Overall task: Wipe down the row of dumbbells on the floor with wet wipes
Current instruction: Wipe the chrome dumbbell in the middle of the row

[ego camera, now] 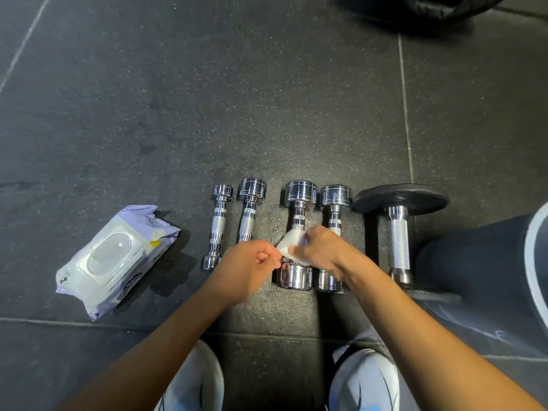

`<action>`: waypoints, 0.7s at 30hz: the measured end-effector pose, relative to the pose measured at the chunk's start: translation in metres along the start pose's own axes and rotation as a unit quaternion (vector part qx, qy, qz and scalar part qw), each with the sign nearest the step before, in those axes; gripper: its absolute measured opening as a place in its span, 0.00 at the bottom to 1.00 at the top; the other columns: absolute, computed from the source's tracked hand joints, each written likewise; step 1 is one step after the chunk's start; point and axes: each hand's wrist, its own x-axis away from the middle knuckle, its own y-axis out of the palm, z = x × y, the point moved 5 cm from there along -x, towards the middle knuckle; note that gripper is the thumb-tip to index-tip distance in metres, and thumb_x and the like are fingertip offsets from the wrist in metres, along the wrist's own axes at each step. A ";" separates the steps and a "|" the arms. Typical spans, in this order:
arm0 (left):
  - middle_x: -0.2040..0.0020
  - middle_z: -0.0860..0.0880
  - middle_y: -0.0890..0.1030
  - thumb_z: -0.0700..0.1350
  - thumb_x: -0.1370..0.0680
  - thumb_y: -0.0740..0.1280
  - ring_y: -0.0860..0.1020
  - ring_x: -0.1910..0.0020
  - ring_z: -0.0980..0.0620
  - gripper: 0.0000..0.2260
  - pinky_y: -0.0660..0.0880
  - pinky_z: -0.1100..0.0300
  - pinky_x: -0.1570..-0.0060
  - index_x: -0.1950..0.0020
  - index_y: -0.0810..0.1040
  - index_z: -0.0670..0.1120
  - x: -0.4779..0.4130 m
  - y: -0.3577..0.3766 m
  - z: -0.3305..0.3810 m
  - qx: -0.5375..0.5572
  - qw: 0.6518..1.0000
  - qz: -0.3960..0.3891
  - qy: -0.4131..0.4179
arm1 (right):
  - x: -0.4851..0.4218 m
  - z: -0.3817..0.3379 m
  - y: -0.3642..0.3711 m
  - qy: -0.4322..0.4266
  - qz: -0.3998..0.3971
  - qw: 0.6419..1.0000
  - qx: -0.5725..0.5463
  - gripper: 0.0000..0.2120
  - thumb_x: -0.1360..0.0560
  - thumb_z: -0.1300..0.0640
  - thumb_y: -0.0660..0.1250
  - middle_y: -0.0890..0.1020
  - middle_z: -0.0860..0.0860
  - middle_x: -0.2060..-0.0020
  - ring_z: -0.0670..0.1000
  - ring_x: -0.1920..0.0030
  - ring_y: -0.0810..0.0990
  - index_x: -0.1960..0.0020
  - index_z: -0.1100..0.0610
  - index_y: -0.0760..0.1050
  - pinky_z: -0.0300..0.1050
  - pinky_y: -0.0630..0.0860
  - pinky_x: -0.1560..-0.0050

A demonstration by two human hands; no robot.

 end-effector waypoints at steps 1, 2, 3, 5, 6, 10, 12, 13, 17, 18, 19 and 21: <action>0.63 0.57 0.85 0.40 0.22 0.71 0.83 0.63 0.49 0.08 0.81 0.46 0.53 0.56 0.85 0.54 0.000 -0.001 0.000 0.009 1.000 -0.001 0.003 | 0.002 -0.001 0.000 0.004 0.013 1.000 0.027 0.16 0.21 0.52 0.70 0.82 0.57 0.50 0.54 0.51 0.83 0.42 0.63 0.76 0.51 0.82 0.48; 0.62 0.57 0.86 0.40 0.22 0.70 0.82 0.64 0.47 0.09 0.80 0.44 0.55 0.55 0.84 0.54 0.000 -0.003 0.000 0.018 1.000 0.003 0.007 | 0.002 -0.001 0.001 0.011 0.034 0.998 0.041 0.17 0.23 0.51 0.71 0.83 0.57 0.50 0.55 0.51 0.83 0.43 0.63 0.76 0.51 0.82 0.47; 0.61 0.55 0.86 0.40 0.21 0.69 0.81 0.65 0.45 0.09 0.80 0.43 0.57 0.54 0.84 0.53 -0.001 -0.006 0.001 0.028 0.999 0.012 0.010 | 0.002 -0.003 0.001 0.016 0.060 0.997 0.052 0.19 0.23 0.49 0.72 0.83 0.57 0.51 0.55 0.52 0.84 0.44 0.64 0.77 0.50 0.83 0.48; 0.58 0.54 0.87 0.40 0.20 0.67 0.81 0.65 0.48 0.09 0.79 0.49 0.62 0.51 0.84 0.53 0.000 -0.013 0.003 0.031 0.998 0.045 0.014 | 0.002 -0.010 0.000 -0.006 0.116 0.989 0.092 0.19 0.23 0.46 0.70 0.83 0.58 0.53 0.55 0.56 0.81 0.50 0.63 0.75 0.49 0.80 0.55; 0.58 0.54 0.87 0.41 0.20 0.67 0.79 0.67 0.56 0.08 0.77 0.56 0.64 0.50 0.84 0.53 0.000 -0.016 0.004 0.027 0.998 0.061 0.016 | 0.003 -0.013 -0.002 -0.031 0.152 0.983 0.100 0.17 0.21 0.46 0.68 0.82 0.59 0.54 0.56 0.58 0.79 0.53 0.61 0.73 0.49 0.76 0.57; 0.59 0.54 0.86 0.40 0.20 0.66 0.76 0.70 0.64 0.08 0.71 0.68 0.66 0.50 0.83 0.52 0.006 -0.019 0.003 -0.001 0.997 0.073 0.026 | -0.003 -0.031 -0.015 -0.075 0.250 0.950 0.174 0.14 0.19 0.46 0.63 0.76 0.52 0.65 0.54 0.65 0.76 0.55 0.57 0.72 0.45 0.71 0.64; 0.62 0.55 0.85 0.41 0.21 0.67 0.78 0.68 0.60 0.07 0.75 0.63 0.62 0.51 0.83 0.52 0.010 -0.021 0.003 -0.042 0.996 0.057 0.050 | -0.010 -0.034 -0.017 -0.064 0.225 0.943 0.238 0.10 0.19 0.50 0.63 0.74 0.51 0.70 0.53 0.70 0.75 0.55 0.56 0.75 0.45 0.70 0.65; 0.63 0.56 0.83 0.41 0.21 0.67 0.78 0.66 0.59 0.07 0.75 0.63 0.60 0.51 0.83 0.52 0.012 -0.023 0.004 -0.076 0.994 0.045 0.069 | -0.014 -0.033 -0.014 -0.062 0.193 0.942 0.267 0.09 0.19 0.53 0.64 0.74 0.51 0.70 0.54 0.70 0.75 0.54 0.57 0.75 0.46 0.70 0.65; 0.58 0.59 0.76 0.41 0.21 0.65 0.73 0.64 0.62 0.08 0.72 0.60 0.55 0.47 0.82 0.51 0.009 -0.036 0.010 -0.236 0.962 -0.006 0.136 | -0.009 -0.029 0.005 -0.058 0.010 0.942 0.331 0.09 0.22 0.53 0.70 0.77 0.57 0.44 0.58 0.52 0.81 0.48 0.58 0.75 0.47 0.76 0.58; 0.56 0.59 0.75 0.42 0.20 0.66 0.72 0.63 0.64 0.08 0.71 0.60 0.53 0.46 0.82 0.50 0.005 -0.040 0.011 -0.254 0.957 -0.019 0.141 | -0.002 -0.030 0.006 -0.032 -0.027 0.944 0.327 0.14 0.22 0.55 0.71 0.74 0.58 0.36 0.59 0.47 0.80 0.39 0.58 0.75 0.47 0.77 0.56; 0.55 0.59 0.75 0.42 0.20 0.66 0.72 0.63 0.66 0.07 0.70 0.61 0.53 0.46 0.82 0.50 0.001 -0.043 0.012 -0.266 0.953 -0.034 0.137 | -0.001 -0.029 0.010 -0.023 -0.054 0.950 0.308 0.21 0.22 0.58 0.71 0.71 0.57 0.32 0.60 0.43 0.79 0.31 0.58 0.71 0.47 0.77 0.53; 0.55 0.58 0.75 0.43 0.20 0.66 0.73 0.62 0.65 0.07 0.72 0.61 0.52 0.45 0.82 0.49 -0.007 -0.047 0.015 -0.299 0.942 -0.075 0.128 | -0.005 -0.022 0.008 -0.006 -0.033 0.964 0.263 0.21 0.20 0.58 0.68 0.73 0.54 0.37 0.58 0.42 0.77 0.29 0.60 0.69 0.47 0.77 0.47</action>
